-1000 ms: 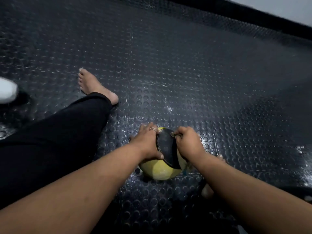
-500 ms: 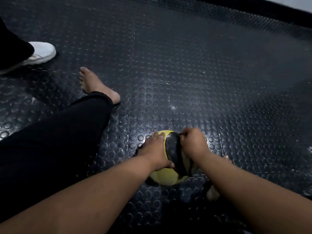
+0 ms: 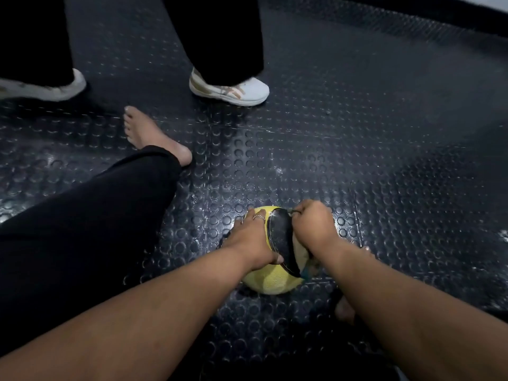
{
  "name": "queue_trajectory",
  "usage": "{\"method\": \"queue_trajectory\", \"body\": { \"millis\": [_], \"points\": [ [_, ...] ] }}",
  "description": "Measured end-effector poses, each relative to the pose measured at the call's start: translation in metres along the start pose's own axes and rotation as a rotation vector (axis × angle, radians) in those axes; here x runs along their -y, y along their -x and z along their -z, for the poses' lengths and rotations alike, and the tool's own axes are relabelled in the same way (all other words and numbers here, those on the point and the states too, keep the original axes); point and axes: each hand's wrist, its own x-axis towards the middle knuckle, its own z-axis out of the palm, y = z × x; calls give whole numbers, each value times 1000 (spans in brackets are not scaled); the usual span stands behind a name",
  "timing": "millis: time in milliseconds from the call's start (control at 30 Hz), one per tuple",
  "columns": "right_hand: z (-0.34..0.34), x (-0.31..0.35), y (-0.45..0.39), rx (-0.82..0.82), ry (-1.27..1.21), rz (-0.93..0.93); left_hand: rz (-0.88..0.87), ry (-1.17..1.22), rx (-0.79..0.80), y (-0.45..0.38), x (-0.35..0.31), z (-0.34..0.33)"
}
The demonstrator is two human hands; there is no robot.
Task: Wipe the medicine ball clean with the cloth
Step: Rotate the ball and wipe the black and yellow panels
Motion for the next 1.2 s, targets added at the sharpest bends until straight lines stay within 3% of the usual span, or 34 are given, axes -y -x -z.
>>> {"method": "queue_trajectory", "body": {
  "millis": [233,500,733,1000,1200],
  "points": [
    [-10,-1,46,4,-8,189,1,40,-17,-4,5,5],
    [3,6,1,46,5,63,-16,34,5,0,8,6],
    [1,-4,44,-9,43,247,-7,0,-5,1,4,5],
    [3,10,-5,58,80,97,-11,-19,39,0,5,5],
    [-7,4,42,-20,54,252,-6,1,-3,-1,4,3]
  ]
}}
